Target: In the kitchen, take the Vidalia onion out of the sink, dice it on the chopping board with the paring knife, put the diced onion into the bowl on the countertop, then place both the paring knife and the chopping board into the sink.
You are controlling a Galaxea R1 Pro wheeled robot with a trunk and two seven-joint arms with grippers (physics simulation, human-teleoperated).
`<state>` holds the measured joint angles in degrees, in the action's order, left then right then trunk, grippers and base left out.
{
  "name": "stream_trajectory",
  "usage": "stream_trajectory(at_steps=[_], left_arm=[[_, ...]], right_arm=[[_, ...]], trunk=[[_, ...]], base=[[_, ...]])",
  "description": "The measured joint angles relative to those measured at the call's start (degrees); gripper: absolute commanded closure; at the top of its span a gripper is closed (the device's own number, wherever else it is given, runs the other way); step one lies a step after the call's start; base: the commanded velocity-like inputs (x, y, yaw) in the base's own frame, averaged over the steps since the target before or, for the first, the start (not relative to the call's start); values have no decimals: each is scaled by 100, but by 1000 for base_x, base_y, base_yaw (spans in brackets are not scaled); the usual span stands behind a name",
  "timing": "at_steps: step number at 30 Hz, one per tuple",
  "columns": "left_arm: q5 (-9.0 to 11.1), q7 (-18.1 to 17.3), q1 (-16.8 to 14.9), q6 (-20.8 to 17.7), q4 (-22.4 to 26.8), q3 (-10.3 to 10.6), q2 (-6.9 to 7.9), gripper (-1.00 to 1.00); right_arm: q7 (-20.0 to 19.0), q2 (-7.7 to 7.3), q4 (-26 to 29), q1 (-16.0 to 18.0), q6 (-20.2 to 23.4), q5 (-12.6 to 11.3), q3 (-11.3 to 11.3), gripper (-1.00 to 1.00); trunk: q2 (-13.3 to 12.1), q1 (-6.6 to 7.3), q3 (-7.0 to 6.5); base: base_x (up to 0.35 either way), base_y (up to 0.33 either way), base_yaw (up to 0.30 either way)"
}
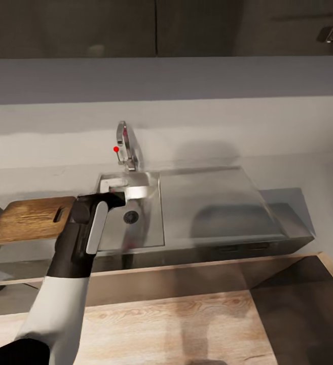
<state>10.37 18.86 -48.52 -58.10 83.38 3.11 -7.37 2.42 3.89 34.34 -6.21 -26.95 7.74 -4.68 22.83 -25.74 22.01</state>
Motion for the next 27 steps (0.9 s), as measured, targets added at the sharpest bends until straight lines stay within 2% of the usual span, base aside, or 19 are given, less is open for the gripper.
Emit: stream_trajectory(at_steps=[4,8,12,27], left_arm=[[-4,-11,339,7,429,81,62,100],[-1,-14,420,11,524,112,76,100],[2,-14,434,37,541,234,77,100],[-3,-13,436,44,544,274,73,100]], right_arm=[[0,0,1,0,0,0,0,-100],[0,0,-1,0,0,0,0,-100],[1,0,1,0,0,0,1,-100],[9,-1,0,0,0,0,3,-100]], trunk=[[0,0,-36],[0,0,-72],[0,0,-107],[-1,-2,-219]], base=[[0,0,-74],[0,0,-74],[0,73,-73],[-34,287,-11]])
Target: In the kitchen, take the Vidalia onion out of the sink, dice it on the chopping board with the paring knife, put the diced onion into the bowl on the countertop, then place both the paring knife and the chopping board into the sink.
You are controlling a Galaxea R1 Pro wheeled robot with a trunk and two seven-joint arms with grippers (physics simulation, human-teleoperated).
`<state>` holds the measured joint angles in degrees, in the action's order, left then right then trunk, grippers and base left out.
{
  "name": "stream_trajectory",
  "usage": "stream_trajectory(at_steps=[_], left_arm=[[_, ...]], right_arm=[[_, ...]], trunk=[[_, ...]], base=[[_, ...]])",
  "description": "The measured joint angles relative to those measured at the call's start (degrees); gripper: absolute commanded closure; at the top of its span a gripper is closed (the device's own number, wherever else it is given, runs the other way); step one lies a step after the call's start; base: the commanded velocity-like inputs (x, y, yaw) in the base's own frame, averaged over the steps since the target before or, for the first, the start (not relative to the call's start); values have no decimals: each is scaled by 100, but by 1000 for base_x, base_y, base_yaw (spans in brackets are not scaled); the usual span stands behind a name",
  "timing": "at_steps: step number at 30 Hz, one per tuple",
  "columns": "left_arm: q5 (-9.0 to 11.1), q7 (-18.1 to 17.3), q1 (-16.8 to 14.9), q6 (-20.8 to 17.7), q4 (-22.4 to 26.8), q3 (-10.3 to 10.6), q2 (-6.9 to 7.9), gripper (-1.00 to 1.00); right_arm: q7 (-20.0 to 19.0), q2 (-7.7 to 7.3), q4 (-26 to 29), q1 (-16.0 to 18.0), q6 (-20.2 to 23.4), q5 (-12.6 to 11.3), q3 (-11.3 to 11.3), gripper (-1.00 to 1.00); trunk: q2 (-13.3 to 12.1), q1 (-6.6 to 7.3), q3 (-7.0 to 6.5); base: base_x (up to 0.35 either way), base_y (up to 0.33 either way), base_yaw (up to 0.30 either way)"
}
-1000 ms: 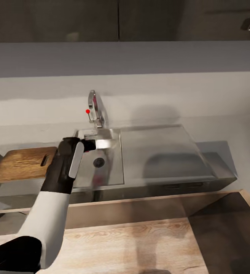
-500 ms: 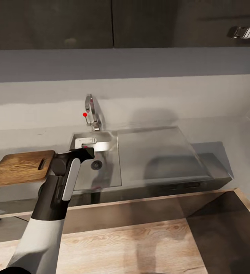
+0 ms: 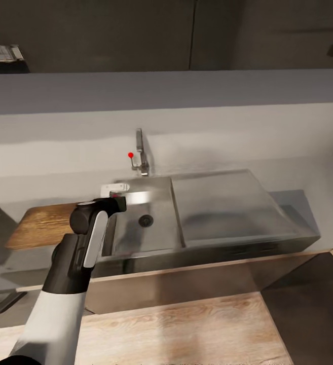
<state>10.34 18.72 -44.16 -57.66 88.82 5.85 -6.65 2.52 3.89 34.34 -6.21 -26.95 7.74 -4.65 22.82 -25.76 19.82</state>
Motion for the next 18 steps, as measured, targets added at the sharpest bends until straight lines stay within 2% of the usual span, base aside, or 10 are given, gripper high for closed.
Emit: stream_trajectory(at_steps=[11,18], left_arm=[[1,0,0,0,0,0,3,100],[2,0,0,0,0,0,-3,100]], right_arm=[[-4,0,-1,0,0,0,0,-100],[-2,1,-6,0,0,0,0,-100]], trunk=[[0,0,-3],[0,1,-2]], base=[[-92,303,0],[-17,303,0]])
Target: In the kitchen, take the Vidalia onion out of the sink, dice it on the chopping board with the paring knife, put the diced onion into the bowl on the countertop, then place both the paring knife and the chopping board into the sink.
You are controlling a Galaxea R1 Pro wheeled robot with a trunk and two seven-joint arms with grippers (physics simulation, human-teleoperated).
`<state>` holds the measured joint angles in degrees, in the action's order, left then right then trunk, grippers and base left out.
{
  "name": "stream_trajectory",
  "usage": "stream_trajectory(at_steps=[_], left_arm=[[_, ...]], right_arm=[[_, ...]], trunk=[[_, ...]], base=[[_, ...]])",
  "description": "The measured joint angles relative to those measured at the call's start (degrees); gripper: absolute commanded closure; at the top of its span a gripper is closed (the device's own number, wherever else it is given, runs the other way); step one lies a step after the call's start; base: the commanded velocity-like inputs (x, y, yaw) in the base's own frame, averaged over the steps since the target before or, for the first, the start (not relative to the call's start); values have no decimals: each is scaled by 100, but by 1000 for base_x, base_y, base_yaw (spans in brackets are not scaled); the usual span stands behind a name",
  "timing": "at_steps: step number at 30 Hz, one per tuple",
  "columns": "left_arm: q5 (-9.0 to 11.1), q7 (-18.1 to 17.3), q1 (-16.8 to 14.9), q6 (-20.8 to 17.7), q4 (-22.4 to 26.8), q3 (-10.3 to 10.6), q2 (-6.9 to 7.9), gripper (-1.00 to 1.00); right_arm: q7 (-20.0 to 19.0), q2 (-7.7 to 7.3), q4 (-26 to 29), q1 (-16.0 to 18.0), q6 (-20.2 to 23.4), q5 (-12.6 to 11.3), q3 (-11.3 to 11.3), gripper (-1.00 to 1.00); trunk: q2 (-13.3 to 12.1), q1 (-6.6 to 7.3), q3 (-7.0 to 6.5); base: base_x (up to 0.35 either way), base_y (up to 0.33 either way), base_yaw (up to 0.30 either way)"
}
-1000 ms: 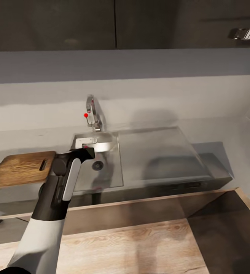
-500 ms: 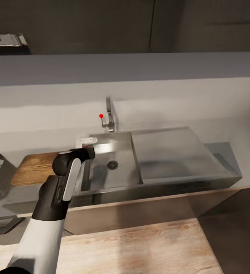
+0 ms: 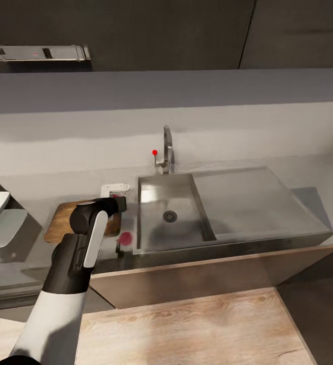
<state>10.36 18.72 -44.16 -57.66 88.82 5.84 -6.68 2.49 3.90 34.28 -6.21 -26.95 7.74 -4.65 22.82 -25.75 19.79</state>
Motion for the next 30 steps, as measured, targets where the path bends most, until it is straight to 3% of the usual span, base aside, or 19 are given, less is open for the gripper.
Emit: stream_trajectory(at_steps=[18,30], left_arm=[[0,0,0,0,0,22,0,100],[1,8,1,1,-11,68,8,100]], right_arm=[[1,-1,5,0,0,0,0,-100],[-1,1,1,-1,0,0,-4,-100]], trunk=[[0,0,0],[0,0,0]], base=[[0,302,0],[0,43,43]])
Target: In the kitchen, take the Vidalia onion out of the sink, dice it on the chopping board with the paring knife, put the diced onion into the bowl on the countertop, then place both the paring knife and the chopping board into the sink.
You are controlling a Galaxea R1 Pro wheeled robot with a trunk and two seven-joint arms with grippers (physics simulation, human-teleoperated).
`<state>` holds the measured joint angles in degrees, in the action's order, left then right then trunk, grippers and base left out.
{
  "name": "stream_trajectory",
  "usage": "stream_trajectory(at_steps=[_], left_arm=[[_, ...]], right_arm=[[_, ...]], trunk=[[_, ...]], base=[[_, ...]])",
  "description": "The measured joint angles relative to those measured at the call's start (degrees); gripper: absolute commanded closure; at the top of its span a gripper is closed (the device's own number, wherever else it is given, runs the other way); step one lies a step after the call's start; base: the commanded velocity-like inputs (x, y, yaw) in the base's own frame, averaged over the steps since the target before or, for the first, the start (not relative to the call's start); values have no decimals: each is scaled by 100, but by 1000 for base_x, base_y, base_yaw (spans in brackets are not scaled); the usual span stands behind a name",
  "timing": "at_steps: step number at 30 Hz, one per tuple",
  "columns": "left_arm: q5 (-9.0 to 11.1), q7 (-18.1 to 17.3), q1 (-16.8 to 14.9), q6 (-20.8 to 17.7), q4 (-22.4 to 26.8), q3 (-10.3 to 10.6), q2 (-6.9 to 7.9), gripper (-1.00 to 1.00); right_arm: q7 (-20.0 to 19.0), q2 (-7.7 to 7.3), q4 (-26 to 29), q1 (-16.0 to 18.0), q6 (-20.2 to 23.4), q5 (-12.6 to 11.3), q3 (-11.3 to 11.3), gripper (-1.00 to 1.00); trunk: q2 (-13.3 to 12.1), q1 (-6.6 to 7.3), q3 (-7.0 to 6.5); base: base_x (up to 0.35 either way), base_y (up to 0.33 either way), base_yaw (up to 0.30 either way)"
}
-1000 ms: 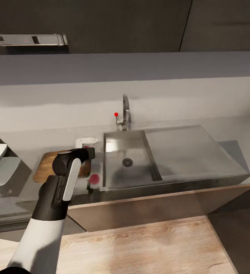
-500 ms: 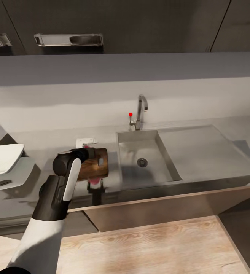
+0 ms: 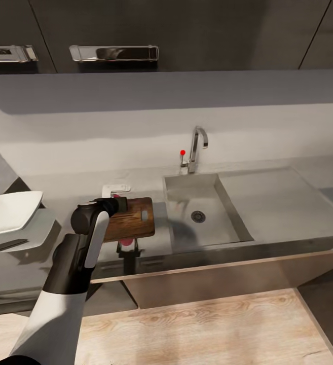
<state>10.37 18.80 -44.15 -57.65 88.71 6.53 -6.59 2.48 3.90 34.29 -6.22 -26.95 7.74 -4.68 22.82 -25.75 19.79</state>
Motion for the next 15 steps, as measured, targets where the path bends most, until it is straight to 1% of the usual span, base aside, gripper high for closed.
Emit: stream_trajectory(at_steps=[4,9,15], left_arm=[[-2,-5,0,0,-8,10,0,100],[-1,-8,11,-1,-21,16,0,100],[3,-9,17,-1,-44,19,0,100]], right_arm=[[-1,0,5,0,0,0,0,-100],[2,-1,2,0,0,0,0,-100],[3,-1,3,0,0,0,0,-100]], trunk=[[0,0,0],[0,0,7],[0,0,53]], base=[[0,0,88],[0,0,12],[0,0,1]])
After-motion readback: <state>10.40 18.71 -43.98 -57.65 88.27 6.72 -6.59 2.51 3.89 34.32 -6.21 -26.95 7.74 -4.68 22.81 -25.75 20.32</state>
